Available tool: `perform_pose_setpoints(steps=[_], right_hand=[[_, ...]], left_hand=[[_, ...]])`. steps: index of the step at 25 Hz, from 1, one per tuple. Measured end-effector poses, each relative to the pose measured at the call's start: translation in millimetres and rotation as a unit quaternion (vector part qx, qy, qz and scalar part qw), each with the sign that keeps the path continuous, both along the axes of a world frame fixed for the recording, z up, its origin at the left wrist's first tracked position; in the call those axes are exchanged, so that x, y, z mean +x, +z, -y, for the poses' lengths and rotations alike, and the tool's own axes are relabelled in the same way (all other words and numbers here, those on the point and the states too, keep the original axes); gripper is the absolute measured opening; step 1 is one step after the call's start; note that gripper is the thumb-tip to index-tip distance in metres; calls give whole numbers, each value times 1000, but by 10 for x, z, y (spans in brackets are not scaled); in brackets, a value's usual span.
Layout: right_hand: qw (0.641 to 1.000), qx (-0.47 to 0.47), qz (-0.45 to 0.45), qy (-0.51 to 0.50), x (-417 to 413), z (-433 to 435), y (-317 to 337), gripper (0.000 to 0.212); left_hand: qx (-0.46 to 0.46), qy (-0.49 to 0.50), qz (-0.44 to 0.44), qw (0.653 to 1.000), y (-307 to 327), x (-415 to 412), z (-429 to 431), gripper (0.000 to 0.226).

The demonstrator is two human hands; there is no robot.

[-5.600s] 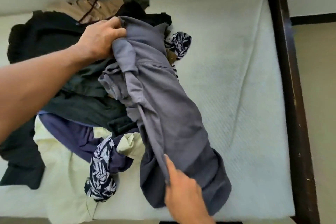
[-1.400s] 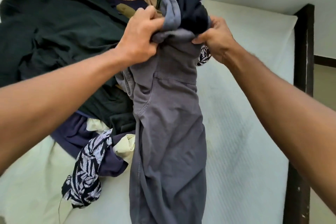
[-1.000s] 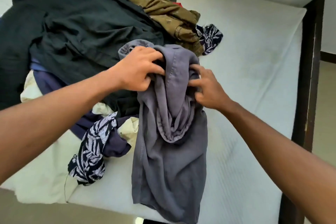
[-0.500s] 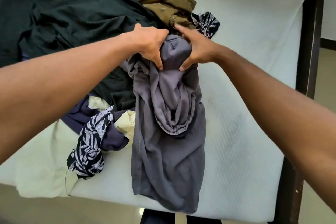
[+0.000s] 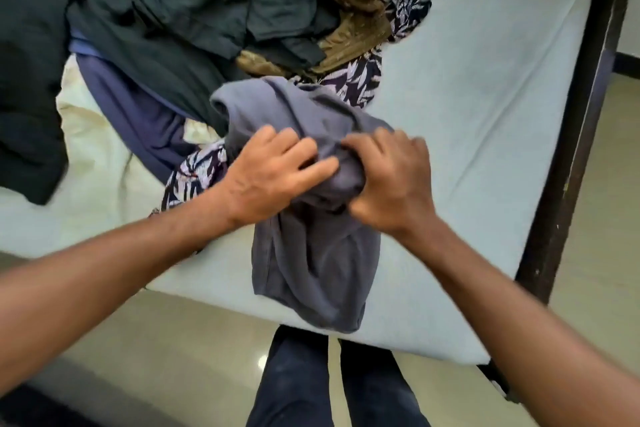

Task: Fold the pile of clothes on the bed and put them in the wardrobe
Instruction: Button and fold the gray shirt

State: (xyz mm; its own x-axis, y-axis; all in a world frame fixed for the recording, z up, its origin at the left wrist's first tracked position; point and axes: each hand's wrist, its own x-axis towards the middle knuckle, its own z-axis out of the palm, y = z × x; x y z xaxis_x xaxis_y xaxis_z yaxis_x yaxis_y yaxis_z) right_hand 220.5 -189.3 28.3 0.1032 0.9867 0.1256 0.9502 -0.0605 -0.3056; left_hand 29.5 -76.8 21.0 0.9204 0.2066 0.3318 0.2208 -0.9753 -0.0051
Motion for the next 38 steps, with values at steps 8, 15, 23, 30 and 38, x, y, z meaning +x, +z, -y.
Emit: perform_pose_setpoints(steps=[8,15,23,30,38], right_hand=[[999,38,-26,5,-884,1417,-574,22],[973,-184,-11,137,-939,1954,-825,43],[926,-91,-352,-103,-452,1391,-336,27],[808,-186,-422,-367,-466,889,-874,132],[696,-231,-572,-367,-493,1347,-954,127]], left_hand=[[-135,51,-43,989,-634,-849,1565,24],[-304,46,-225,925,-949,-1013,2133,59],[-259,210,34,942,-229,-533,1289,51],[-299,212,-203,908,-952,-152,953,78],[-545,513,122,652,-921,-707,1212,91]])
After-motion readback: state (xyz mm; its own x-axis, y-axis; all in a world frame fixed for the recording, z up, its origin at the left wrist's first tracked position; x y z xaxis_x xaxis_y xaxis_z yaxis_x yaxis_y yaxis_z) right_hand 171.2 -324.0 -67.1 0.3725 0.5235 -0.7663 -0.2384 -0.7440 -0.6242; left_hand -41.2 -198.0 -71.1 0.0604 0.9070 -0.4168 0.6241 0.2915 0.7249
